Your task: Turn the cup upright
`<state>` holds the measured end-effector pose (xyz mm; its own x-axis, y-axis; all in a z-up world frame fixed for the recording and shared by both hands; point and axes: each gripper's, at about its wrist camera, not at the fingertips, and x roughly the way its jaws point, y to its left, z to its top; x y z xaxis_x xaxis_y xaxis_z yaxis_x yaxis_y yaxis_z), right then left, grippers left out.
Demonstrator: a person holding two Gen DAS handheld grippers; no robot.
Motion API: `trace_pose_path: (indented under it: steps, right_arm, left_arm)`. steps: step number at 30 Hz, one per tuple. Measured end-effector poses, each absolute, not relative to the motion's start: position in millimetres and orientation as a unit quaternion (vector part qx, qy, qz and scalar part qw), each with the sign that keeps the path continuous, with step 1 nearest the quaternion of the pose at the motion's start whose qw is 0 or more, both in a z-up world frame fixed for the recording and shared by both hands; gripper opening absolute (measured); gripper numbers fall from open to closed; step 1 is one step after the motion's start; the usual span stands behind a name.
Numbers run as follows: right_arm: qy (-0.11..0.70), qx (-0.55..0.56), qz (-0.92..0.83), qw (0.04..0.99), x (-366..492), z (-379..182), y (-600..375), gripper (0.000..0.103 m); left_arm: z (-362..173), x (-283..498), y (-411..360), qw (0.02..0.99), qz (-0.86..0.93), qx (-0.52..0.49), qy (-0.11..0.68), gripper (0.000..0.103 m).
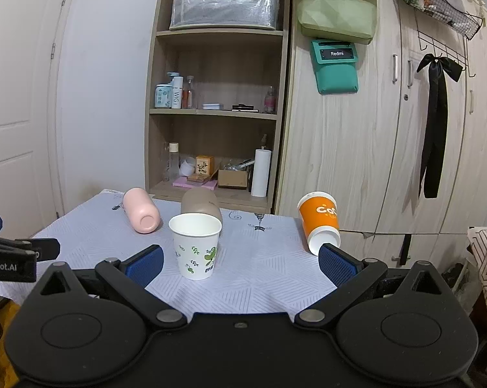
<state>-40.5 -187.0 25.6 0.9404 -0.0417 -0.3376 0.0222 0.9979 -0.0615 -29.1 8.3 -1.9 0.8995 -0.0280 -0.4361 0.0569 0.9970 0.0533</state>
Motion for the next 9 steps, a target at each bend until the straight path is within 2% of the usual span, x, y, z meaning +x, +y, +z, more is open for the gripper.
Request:
trace_pose_path:
  steps: [9]
  right_arm:
    - [0.176, -0.033, -0.017, 0.984, -38.3, 24.5, -185.0, 0.103]
  left_arm:
    - [1.2, -31.6, 9.6, 0.976, -0.019, 0.032, 0.214, 0.103]
